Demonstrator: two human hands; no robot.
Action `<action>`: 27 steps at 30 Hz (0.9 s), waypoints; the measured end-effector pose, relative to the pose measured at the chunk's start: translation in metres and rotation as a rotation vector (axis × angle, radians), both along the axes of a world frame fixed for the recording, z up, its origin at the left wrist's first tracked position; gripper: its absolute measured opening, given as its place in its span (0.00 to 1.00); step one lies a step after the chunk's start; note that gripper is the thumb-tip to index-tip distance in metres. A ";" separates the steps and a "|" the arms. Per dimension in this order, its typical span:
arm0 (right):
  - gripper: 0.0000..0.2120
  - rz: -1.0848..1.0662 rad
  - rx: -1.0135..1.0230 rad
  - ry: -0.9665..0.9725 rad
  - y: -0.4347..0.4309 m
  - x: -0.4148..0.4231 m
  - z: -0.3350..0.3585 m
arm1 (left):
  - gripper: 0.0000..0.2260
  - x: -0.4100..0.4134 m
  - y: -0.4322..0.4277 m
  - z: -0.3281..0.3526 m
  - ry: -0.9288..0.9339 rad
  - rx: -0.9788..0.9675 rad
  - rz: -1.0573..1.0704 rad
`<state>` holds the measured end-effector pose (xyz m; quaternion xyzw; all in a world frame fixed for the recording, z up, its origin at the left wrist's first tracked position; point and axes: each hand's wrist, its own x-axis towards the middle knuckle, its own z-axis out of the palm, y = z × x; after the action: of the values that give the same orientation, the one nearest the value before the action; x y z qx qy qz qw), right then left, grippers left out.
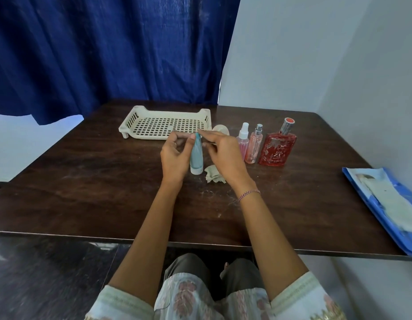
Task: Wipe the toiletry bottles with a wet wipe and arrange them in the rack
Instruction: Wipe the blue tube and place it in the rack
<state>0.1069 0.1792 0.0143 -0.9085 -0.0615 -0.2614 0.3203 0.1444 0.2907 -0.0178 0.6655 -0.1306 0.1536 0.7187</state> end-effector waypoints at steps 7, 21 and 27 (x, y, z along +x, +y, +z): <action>0.11 -0.194 -0.188 0.109 -0.021 -0.020 -0.034 | 0.08 0.002 -0.006 -0.003 -0.075 0.006 -0.196; 0.13 -0.208 0.122 0.071 -0.018 -0.022 -0.031 | 0.12 0.004 0.002 -0.009 0.086 -0.058 -0.432; 0.11 -0.153 0.476 -0.253 0.005 -0.001 -0.005 | 0.13 0.005 0.003 -0.012 0.112 -0.105 -0.440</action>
<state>0.1056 0.1837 0.0092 -0.7697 0.0310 -0.4033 0.4939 0.1498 0.2938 -0.0299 0.5900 -0.2242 -0.0374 0.7748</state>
